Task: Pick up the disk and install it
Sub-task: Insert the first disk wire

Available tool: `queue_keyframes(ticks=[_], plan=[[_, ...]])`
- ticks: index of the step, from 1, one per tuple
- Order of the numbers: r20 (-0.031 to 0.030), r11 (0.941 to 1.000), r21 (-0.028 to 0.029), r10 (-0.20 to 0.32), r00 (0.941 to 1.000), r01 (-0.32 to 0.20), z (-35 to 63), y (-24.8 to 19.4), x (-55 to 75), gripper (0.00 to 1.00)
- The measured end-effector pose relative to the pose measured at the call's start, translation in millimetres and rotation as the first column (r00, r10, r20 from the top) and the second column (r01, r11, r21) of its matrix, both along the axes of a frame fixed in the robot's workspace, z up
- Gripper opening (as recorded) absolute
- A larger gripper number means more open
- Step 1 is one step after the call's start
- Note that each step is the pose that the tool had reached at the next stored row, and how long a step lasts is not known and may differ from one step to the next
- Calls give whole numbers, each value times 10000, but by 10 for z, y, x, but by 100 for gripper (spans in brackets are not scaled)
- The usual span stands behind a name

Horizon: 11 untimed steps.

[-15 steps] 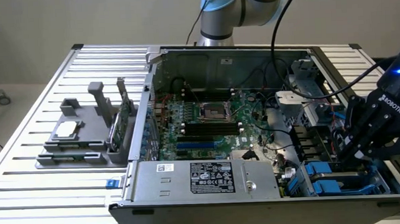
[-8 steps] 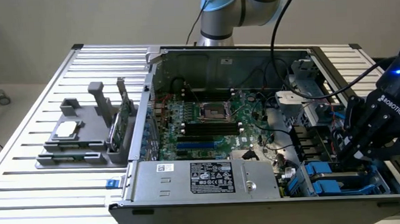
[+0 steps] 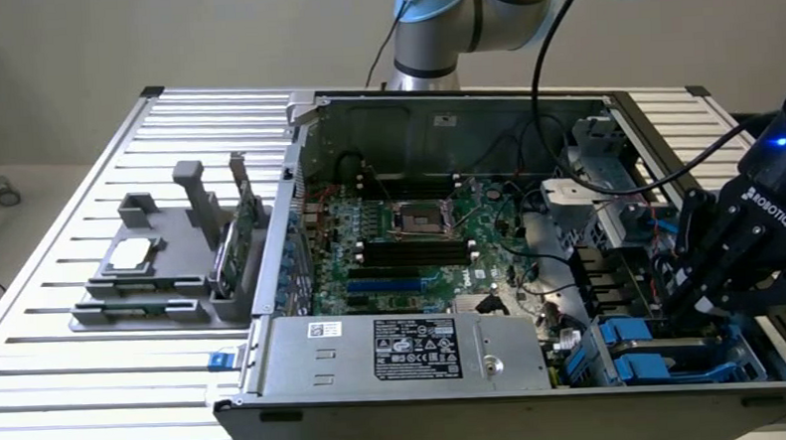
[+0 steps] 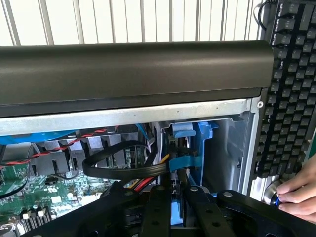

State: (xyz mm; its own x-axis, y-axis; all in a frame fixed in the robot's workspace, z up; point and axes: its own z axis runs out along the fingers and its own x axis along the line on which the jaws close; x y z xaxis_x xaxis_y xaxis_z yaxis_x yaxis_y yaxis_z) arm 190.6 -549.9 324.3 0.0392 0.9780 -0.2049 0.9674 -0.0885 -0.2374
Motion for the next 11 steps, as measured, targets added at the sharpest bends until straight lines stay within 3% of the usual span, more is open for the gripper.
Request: queue_keyframes(ticks=[11], plan=[[-1, 10000, 76, -2, 10000, 2, 0, -15, 31, 17]])
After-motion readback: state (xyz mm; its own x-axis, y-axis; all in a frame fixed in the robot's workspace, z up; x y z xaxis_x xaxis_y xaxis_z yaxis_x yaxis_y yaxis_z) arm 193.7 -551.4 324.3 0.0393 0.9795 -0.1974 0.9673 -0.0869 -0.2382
